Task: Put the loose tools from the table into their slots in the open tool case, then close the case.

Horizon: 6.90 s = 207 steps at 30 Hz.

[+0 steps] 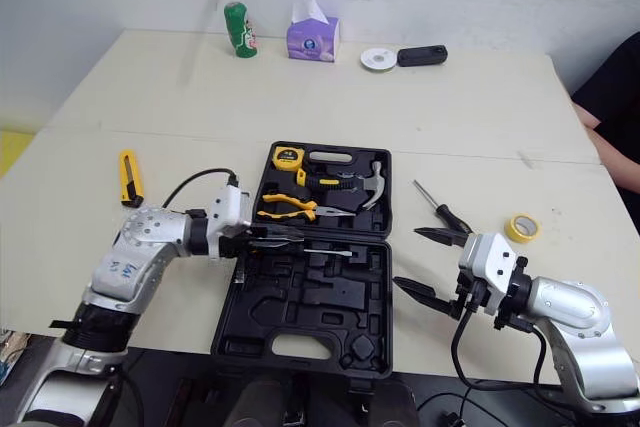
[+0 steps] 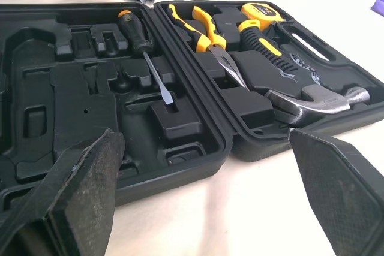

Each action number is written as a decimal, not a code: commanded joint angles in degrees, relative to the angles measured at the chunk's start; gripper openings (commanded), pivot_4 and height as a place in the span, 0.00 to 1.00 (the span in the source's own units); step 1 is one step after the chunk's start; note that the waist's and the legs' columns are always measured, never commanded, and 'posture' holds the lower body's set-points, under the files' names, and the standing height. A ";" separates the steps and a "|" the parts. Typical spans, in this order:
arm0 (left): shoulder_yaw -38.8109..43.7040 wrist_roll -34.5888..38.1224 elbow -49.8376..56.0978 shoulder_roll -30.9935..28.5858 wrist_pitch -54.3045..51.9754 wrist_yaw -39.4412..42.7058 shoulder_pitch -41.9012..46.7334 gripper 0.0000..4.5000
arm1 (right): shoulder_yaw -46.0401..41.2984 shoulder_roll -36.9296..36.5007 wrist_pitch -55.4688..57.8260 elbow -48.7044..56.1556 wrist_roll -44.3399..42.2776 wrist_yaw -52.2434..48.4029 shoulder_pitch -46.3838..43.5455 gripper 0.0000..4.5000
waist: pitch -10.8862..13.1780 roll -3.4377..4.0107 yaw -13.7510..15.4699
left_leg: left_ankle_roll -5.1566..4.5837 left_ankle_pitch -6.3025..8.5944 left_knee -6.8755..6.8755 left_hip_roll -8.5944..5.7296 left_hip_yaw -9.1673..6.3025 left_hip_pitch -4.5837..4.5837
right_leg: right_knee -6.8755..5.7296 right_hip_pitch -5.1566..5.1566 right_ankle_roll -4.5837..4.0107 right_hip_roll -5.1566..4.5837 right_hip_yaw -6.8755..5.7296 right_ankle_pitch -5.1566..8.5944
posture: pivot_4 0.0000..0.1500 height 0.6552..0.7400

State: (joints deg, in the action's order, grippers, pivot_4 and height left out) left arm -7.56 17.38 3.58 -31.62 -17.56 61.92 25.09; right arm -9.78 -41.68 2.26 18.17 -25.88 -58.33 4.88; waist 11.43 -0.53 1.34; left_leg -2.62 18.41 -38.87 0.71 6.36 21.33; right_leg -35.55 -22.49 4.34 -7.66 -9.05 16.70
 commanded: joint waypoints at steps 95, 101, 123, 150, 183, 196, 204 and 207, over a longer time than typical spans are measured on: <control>53.63 9.90 -62.38 -27.75 24.38 -12.94 -18.20 0.99 | -38.63 -4.03 -30.90 -54.46 5.06 14.50 14.72 1.00 | -0.55 0.69 -1.48 | 0.51 0.71 0.90 0.09 0.26 -0.28 | 0.70 -0.16 -0.09 -0.24 0.10 0.11 | 1.00 1.00; 53.59 12.20 -58.24 -27.27 21.93 -9.00 -16.67 0.99 | -36.46 -5.19 -29.84 -52.00 3.26 11.66 10.97 1.00 | -0.55 0.69 -1.79 | 0.51 0.70 0.90 0.09 0.34 -0.32 | 0.64 -0.17 -0.08 -0.24 0.13 0.11 | 1.00 1.00; 35.47 28.83 5.70 -13.03 -8.94 -7.58 -16.67 0.99 | -17.13 -10.28 16.68 -5.69 -10.71 8.89 1.28 1.00 | -0.45 0.92 -1.34 | 0.19 0.47 0.81 0.09 0.33 -0.23 | 0.51 -0.16 -0.08 -0.12 0.12 0.10 | 1.00 1.00; 18.23 31.09 25.81 -13.00 -16.46 -6.98 -9.32 0.99 | 6.37 -12.67 44.97 -12.52 0.27 16.41 -23.92 1.00 | -0.42 0.88 -1.23 | 0.12 0.26 0.69 0.10 0.34 -0.08 | 0.57 -0.17 -0.06 0.08 0.10 0.09 | 1.00 1.00; 16.21 25.36 23.65 -13.64 -9.80 -2.09 -10.12 1.00 | -1.58 -8.76 39.53 -8.91 4.10 17.47 -19.12 0.22 | -0.42 0.87 -1.22 | 0.17 0.18 0.71 0.11 0.34 -0.10 | 0.57 -0.15 -0.06 0.11 0.11 0.09 | 1.00 1.00; 19.60 20.91 18.45 -20.05 -2.07 10.62 -17.94 1.00 | 4.34 -12.18 33.77 5.79 -0.18 4.70 -23.69 0.22 | -0.34 0.95 -1.28 | 0.24 0.20 0.78 0.15 0.34 -0.09 | 0.60 -0.26 -0.11 0.13 0.13 0.12 | 1.00 1.00; 21.59 16.40 15.36 -22.54 2.98 13.95 -25.02 1.00 | 16.15 -11.24 37.39 12.52 -3.61 -2.84 -28.21 0.22 | -0.30 0.92 -1.41 | 0.17 0.31 0.78 0.16 0.29 -0.01 | 0.77 -0.26 -0.11 0.10 0.09 0.12 | 1.00 1.00; 21.69 15.82 15.12 -22.37 3.14 13.54 -25.49 1.00 | 19.85 -9.89 39.09 13.43 -2.72 -2.31 -30.89 0.22 | -0.30 0.92 -1.41 | 0.18 0.32 0.77 0.16 0.27 -0.02 | 0.72 -0.27 -0.11 0.04 0.09 0.12 | 1.00 1.00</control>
State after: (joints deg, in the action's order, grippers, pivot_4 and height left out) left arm 12.67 33.46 18.66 -53.48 -15.25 75.41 0.08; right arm 9.01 -52.03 40.36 29.22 -28.54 -60.60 -24.57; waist 11.12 0.39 -0.08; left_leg -2.44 18.73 -38.11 0.87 6.63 21.31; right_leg -34.83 -22.76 4.23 -7.63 -8.95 16.82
